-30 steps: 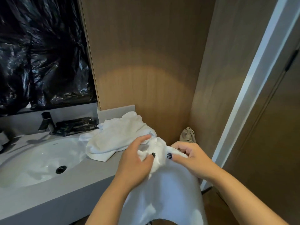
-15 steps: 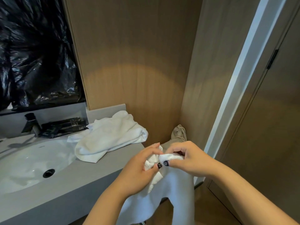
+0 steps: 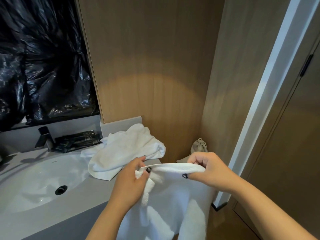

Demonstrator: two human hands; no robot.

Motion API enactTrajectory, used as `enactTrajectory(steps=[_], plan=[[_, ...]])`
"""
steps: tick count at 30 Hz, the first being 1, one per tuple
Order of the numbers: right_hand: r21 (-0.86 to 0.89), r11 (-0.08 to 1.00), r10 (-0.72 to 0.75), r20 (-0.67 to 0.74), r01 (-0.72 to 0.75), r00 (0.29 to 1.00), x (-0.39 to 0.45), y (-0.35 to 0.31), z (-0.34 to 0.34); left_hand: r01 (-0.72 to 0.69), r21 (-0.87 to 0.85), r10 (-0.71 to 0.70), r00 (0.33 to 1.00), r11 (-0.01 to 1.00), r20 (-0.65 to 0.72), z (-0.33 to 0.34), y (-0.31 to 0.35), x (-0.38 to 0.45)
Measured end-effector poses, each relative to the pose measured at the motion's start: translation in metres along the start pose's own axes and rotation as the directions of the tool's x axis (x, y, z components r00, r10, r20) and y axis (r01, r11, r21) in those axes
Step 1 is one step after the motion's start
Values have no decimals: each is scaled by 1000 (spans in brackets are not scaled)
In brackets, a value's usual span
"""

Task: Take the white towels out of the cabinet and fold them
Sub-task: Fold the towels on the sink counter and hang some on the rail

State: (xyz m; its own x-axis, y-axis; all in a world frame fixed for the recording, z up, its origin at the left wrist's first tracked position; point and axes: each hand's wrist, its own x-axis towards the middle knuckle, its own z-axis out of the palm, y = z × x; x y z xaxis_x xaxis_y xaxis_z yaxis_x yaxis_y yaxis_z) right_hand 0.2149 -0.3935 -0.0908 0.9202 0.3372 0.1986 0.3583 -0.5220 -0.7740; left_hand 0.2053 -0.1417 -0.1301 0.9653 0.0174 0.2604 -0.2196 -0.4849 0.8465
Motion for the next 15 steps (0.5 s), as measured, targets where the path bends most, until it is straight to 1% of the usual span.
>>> enactTrajectory(steps=[3,6,8,10,11,13,15], plan=[[13,1000,15,98,-16,995,5,4,3,110,2,-110,990,994,-86,-9,-13,2],[80,997,8,170,-22,985,12,2,10,166,12,-163,977,986,-135,-17,-19,1],[178,984,-24,183,-9,983,19,-2,13,115,2,-114,990,993,-85,-26,-17,-2],[208,978,-65,199,23,978,26,-8,17,-7,22,7,1000,1000,26,-32,-11,-8],[189,981,-84,213,43,973,30,-12,21,-51,17,49,995,999,88,-33,-7,-11],[130,987,-123,232,95,965,36,-20,31,-82,-10,83,979,997,185,-29,-1,-16],[84,986,-161,219,145,962,41,-24,40,-51,-16,53,980,999,191,-23,2,-17]])
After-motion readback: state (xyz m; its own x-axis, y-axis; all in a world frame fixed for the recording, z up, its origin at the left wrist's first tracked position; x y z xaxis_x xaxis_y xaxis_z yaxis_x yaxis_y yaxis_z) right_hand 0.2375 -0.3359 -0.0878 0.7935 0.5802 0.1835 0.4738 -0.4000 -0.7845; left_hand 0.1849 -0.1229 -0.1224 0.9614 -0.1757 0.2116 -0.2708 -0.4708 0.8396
